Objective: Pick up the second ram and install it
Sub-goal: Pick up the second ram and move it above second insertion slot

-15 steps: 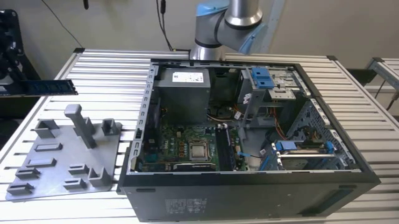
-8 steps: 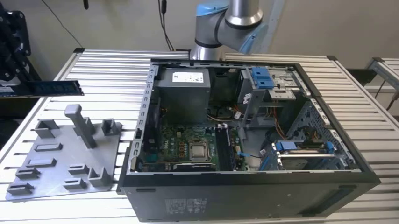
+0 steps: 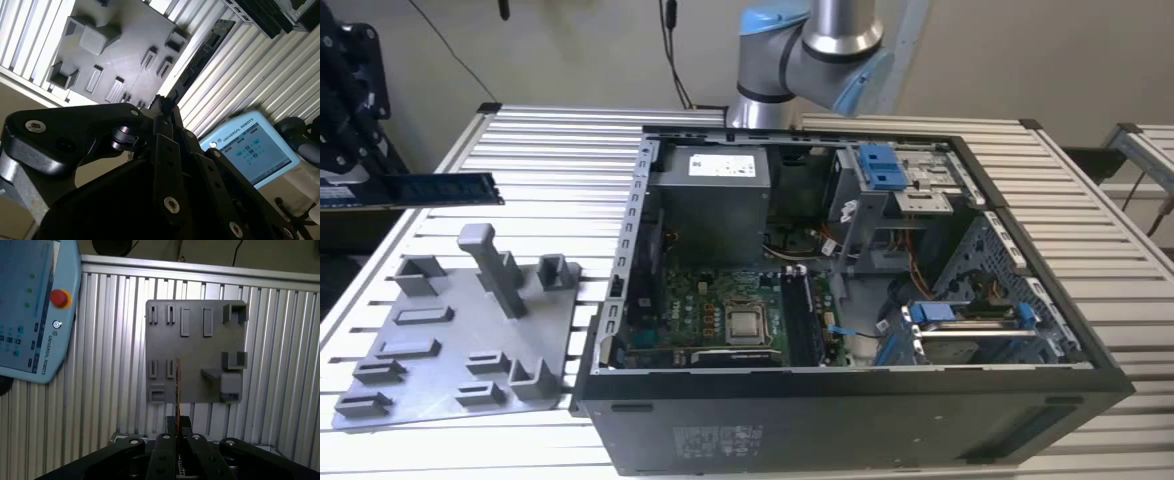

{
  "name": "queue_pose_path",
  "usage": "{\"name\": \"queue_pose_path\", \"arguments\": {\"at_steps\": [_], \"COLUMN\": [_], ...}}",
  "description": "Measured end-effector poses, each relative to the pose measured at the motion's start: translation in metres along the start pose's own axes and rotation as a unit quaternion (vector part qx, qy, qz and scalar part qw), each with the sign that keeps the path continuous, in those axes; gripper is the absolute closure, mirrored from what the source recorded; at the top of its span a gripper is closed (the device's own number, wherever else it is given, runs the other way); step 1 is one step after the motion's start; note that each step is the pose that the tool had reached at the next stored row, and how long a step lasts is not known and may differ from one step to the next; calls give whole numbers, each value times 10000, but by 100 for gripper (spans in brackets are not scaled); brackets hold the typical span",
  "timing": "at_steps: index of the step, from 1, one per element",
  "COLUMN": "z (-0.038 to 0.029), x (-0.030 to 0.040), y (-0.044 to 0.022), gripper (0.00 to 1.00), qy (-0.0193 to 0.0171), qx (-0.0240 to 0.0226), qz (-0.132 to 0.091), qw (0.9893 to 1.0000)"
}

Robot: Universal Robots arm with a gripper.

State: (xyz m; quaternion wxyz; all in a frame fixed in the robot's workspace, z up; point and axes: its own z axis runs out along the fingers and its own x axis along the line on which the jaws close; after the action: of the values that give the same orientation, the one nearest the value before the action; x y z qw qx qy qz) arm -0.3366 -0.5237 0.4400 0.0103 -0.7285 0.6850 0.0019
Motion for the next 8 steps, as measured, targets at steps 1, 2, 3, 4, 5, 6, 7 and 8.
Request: {"name": "queue_pose_path", "arguments": {"at_steps": [1,2,3,4,5,6,7,8], "z": [1,2,2,3,4,4,5,5], "x": [0,2,3,5,7,8,10,11], "y": [-12,-32,-55,-79,-108,-134,-161,-187], "gripper": [86,86,86,86,86,86,86,86], "qy": [0,0,-1,-1,0,0,0,0], "qx": [0,0,0,1,1,0,0,0], "qz": [1,1,0,1,1,1,1,1], "qw": [10000,10000,10000,10000,10000,10000,10000,10000]}}
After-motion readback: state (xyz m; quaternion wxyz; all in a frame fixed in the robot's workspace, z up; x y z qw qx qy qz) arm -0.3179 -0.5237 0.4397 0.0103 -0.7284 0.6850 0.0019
